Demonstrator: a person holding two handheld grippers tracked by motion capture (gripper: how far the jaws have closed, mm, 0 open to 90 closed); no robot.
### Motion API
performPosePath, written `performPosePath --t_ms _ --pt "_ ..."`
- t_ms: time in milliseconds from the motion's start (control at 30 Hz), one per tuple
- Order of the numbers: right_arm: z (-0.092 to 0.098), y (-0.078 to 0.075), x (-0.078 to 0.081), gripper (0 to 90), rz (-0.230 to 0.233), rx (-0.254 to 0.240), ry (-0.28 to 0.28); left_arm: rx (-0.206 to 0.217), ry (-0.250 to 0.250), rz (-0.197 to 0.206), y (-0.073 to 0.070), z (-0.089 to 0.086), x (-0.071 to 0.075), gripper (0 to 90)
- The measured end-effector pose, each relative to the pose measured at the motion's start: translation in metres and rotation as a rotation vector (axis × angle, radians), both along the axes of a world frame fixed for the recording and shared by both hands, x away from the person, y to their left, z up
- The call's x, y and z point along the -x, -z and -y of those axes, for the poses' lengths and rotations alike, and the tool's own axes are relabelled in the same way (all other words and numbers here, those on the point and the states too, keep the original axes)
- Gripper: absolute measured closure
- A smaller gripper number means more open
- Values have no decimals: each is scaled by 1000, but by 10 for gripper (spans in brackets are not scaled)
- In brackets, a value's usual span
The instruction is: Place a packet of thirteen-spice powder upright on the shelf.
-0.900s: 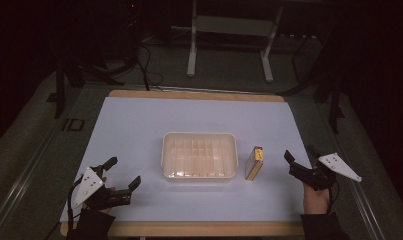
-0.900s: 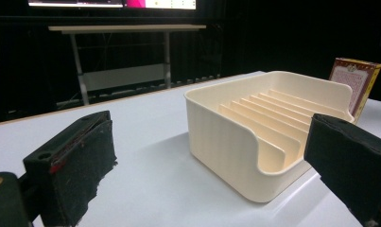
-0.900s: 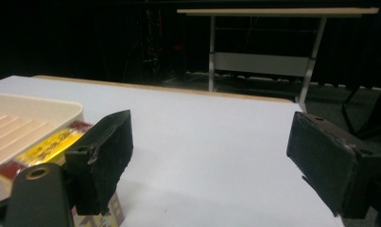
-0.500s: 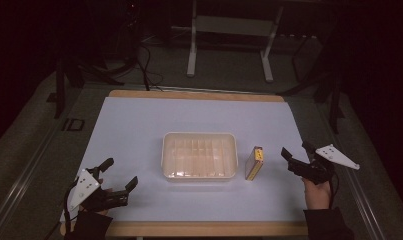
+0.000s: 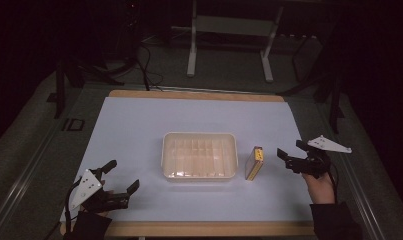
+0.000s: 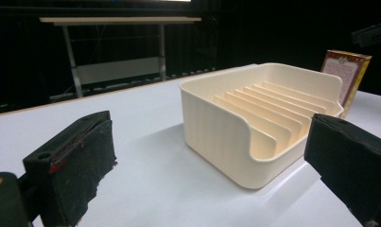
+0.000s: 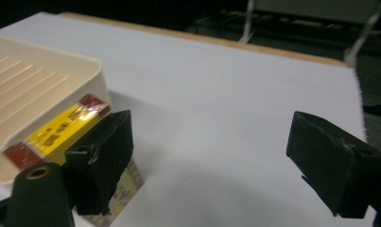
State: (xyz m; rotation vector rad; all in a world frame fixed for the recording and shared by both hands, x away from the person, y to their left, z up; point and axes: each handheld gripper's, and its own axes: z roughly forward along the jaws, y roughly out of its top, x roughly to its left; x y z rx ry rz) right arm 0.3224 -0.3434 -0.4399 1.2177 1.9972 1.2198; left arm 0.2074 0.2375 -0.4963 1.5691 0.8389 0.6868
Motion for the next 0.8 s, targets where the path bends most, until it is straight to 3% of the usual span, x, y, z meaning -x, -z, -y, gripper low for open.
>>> performPosePath --t_ms 133,267,300,333,600,700,733,767,800 --pt "-3 -4 -3 146 -35 42 -57 -18 4 -4 0 -2 2 27" --pt "-1 -6 -13 146 -136 116 -161 -22 -3 -5 0 -5 4 27" --pt "-1 -6 -13 146 -136 116 -161 -22 -3 -5 0 -5 4 27" --pt "0 -5 -19 146 -194 169 -215 -22 -3 -7 0 -5 4 28" --pt "4 -1 -29 144 -357 239 -315 -35 10 -16 2 -5 5 27" --pt "4 -1 -30 144 -391 253 -336 -35 10 -17 2 -5 5 27" --pt "3 -2 -30 145 -453 291 -396 -35 11 -19 2 -5 5 27" --pt "3 -2 -30 145 -453 291 -396 -35 11 -19 2 -5 5 27" --pt "1 -2 -29 146 -494 328 -432 -36 10 -20 2 -5 5 27"
